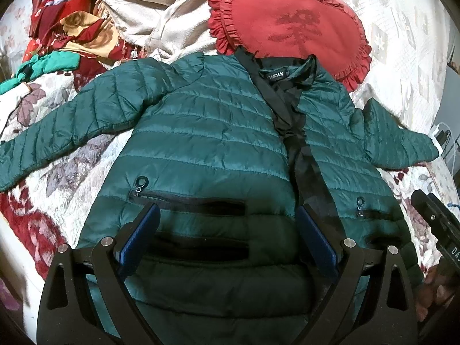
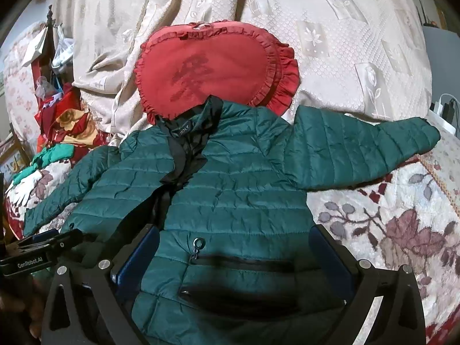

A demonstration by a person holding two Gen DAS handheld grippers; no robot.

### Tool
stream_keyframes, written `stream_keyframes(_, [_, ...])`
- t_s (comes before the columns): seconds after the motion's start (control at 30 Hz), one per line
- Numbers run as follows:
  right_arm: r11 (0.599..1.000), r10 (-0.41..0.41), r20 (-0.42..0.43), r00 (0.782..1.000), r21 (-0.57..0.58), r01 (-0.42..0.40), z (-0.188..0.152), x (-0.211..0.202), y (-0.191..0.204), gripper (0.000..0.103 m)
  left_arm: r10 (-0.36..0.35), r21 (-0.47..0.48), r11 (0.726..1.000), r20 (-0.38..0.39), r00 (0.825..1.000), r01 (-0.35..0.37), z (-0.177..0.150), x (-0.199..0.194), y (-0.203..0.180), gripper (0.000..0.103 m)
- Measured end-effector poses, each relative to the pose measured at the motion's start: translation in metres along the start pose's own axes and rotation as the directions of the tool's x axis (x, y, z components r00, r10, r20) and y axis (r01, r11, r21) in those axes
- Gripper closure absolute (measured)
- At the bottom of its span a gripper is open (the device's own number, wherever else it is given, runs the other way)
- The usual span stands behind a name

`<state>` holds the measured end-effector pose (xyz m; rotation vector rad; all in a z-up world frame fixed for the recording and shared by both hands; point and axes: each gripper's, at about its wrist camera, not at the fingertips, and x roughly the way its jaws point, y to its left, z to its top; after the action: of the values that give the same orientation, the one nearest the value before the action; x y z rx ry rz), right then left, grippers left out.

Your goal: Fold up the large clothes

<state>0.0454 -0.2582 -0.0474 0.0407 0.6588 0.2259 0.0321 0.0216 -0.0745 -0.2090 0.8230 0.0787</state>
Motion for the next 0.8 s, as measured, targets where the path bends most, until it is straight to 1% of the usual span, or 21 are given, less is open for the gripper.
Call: stream_keyframes(0.8, [1.0,0.013,-0.006,1.0,-0.023,-0.013,-0.0023,0.0005,0.0097,0.0,0.013,0.008,1.0,0.002,1.0,-0.013,-0.0002,0.0,-0.0021,0.007])
